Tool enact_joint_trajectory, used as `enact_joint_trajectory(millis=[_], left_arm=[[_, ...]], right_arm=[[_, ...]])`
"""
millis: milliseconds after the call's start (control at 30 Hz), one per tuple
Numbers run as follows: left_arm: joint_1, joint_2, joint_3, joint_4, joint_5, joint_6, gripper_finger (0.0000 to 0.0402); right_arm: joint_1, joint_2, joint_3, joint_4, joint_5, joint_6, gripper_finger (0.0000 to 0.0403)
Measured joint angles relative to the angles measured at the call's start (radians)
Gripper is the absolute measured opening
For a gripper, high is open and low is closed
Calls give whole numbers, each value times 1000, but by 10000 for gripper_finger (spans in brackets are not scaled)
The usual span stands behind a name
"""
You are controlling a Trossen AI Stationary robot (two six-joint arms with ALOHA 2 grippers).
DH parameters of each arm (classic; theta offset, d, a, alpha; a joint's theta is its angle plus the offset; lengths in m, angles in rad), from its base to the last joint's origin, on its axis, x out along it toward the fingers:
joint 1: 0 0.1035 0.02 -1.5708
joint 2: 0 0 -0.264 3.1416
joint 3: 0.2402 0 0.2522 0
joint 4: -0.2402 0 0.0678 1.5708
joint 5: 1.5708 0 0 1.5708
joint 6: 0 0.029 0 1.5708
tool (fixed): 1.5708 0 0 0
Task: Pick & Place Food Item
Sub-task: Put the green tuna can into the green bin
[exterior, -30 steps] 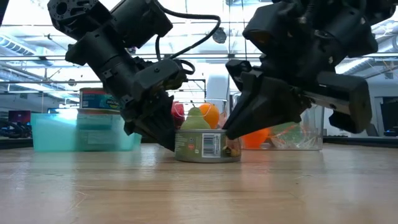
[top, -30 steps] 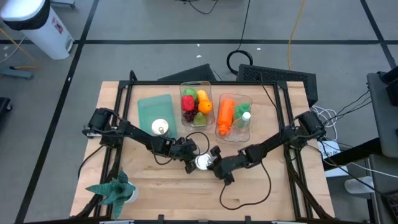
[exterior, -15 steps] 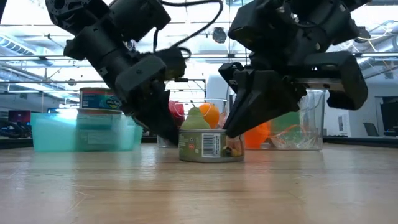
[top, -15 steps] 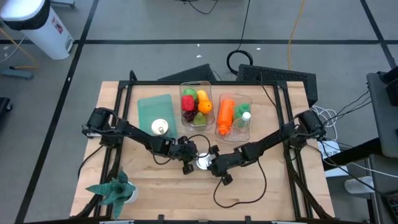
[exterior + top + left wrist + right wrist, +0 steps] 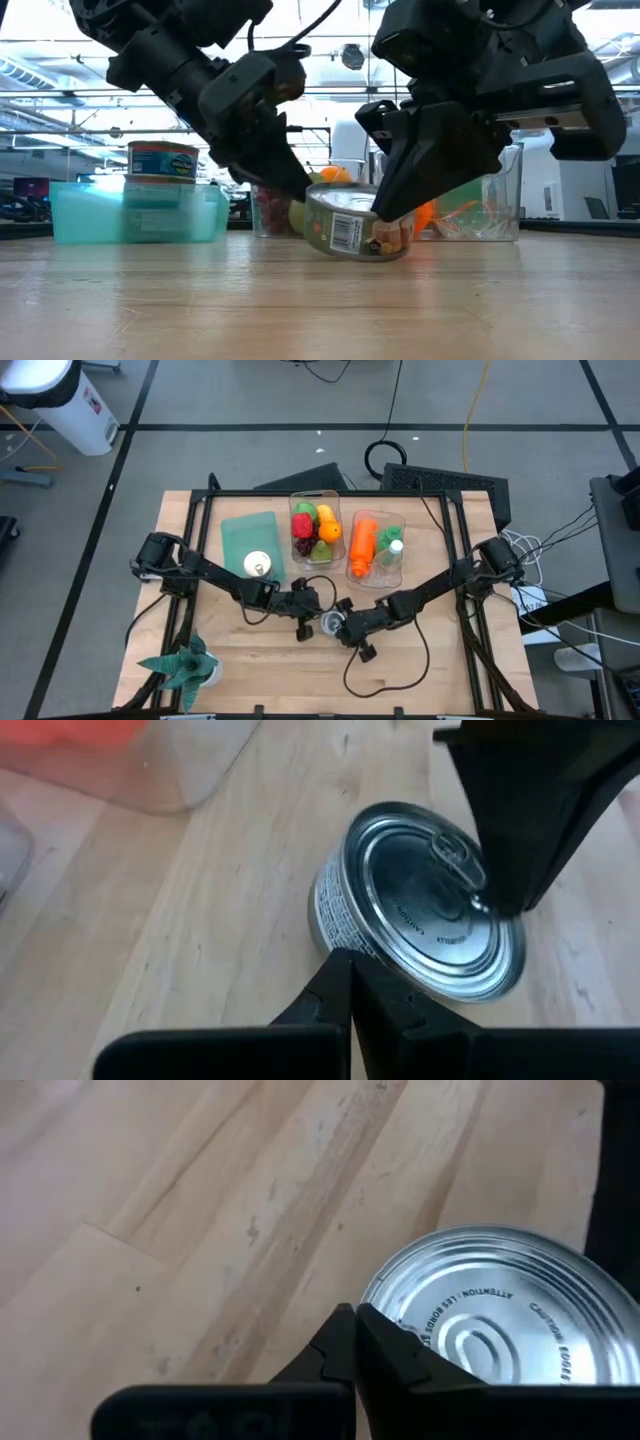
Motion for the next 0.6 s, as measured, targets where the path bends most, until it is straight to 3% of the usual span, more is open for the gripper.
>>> enact_joint_trajectory(millis=[233, 400, 600], left_arm=[[-12, -3, 3, 108, 8, 0, 8], [-20, 2, 3, 134, 115, -10, 7], [-12, 0, 17, 88, 59, -37, 7]], right_arm=[[1, 8, -2, -6, 11, 5, 1], [-22, 13, -28, -8, 101, 17, 1], [-35, 9, -69, 52, 92, 44, 1]])
